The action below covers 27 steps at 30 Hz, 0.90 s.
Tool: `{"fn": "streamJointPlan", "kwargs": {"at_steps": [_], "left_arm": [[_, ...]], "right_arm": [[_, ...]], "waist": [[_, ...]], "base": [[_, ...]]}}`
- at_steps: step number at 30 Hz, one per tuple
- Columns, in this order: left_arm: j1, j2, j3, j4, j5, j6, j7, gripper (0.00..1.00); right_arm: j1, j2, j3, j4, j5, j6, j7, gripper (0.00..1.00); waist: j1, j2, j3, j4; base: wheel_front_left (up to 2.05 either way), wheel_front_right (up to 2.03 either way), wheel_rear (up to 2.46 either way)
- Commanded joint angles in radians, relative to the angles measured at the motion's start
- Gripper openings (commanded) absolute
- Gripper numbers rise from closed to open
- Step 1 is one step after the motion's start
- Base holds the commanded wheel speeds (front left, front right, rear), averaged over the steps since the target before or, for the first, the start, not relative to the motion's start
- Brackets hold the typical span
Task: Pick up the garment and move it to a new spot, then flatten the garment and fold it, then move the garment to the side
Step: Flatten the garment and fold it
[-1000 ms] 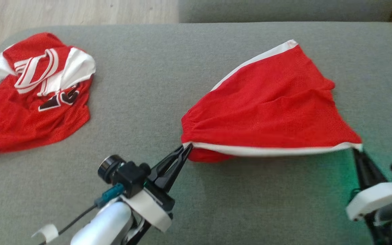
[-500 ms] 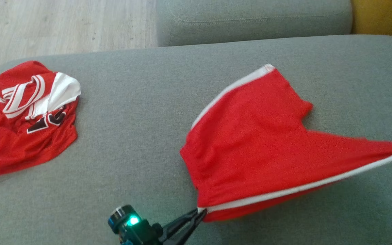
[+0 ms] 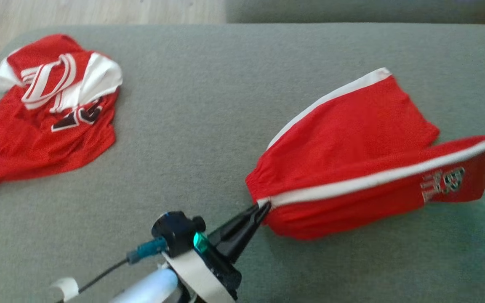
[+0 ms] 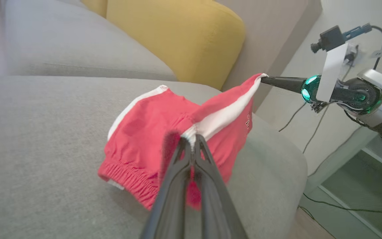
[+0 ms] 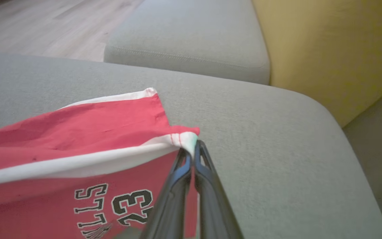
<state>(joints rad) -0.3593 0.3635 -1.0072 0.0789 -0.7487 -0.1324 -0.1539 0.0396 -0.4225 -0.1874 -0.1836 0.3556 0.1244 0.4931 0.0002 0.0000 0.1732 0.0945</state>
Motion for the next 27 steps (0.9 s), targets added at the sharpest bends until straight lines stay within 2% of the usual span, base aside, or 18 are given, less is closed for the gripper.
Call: {"fn": "streamJointPlan", "kwargs": {"at_steps": [1, 4, 11, 17, 21, 22, 23, 24, 25, 26, 27], "left_arm": [[-0.042, 0.006, 0.021, -0.011, -0.020, 0.002, -0.021, 0.00], [-0.104, -0.009, -0.014, 0.021, -0.074, 0.002, -0.052, 0.00], [-0.209, -0.047, -0.059, 0.073, -0.161, 0.002, -0.088, 0.00], [-0.290, -0.060, -0.088, 0.131, -0.198, 0.002, -0.104, 0.00], [-0.309, -0.067, -0.095, 0.162, -0.213, 0.002, -0.107, 0.00], [-0.310, -0.069, -0.092, 0.166, -0.214, 0.002, -0.107, 0.00], [-0.309, -0.071, -0.085, 0.170, -0.212, 0.002, -0.107, 0.08], [-0.306, -0.073, -0.076, 0.177, -0.205, 0.002, -0.107, 0.38], [-0.300, -0.075, -0.068, 0.181, -0.199, 0.002, -0.107, 0.93], [-0.292, -0.079, -0.055, 0.183, -0.194, 0.002, -0.108, 1.00], [-0.280, -0.083, -0.037, 0.185, -0.189, 0.002, -0.108, 1.00]], "right_arm": [[-0.052, -0.054, 0.027, -0.010, 0.018, 0.006, 0.015, 0.00], [-0.159, -0.110, 0.081, 0.062, 0.039, 0.006, 0.046, 0.00], [-0.309, -0.178, 0.149, 0.155, 0.063, 0.006, 0.060, 0.00], [-0.445, -0.198, 0.227, 0.255, 0.084, 0.006, 0.066, 0.00], [-0.514, -0.185, 0.274, 0.322, 0.089, 0.006, 0.035, 0.00], [-0.528, -0.179, 0.283, 0.338, 0.090, 0.006, 0.019, 0.20], [-0.541, -0.172, 0.294, 0.350, 0.093, 0.006, -0.002, 0.56], [-0.552, -0.164, 0.301, 0.367, 0.096, 0.006, -0.025, 1.00], [-0.558, -0.159, 0.310, 0.383, 0.099, 0.006, -0.045, 1.00], [-0.560, -0.156, 0.321, 0.395, 0.105, 0.006, -0.065, 1.00], [-0.557, -0.155, 0.328, 0.407, 0.116, 0.006, -0.087, 1.00]], "waist": [[-0.0002, 0.0000, 0.030, 0.028], [-0.0002, 0.0000, 0.072, 0.065], [-0.0002, 0.0000, 0.128, 0.110], [-0.0002, 0.0000, 0.170, 0.126], [-0.0002, 0.0000, 0.185, 0.129], [-0.0002, 0.0000, 0.187, 0.129], [-0.0002, 0.0000, 0.189, 0.129], [-0.0002, 0.0000, 0.189, 0.129], [-0.0002, 0.0000, 0.189, 0.128], [-0.0002, 0.0000, 0.188, 0.128], [-0.0002, 0.0000, 0.185, 0.127]], "base": [[0.00, 0.00, 0.00], [0.00, 0.00, 0.00], [0.00, 0.00, 0.00], [0.00, 0.00, 0.00], [0.00, 0.00, 0.00], [0.00, 0.00, 0.00], [0.00, 0.00, 0.00], [0.00, 0.00, 0.00], [0.00, 0.00, 0.00], [0.00, 0.00, 0.00], [0.00, 0.00, 0.00]]}}
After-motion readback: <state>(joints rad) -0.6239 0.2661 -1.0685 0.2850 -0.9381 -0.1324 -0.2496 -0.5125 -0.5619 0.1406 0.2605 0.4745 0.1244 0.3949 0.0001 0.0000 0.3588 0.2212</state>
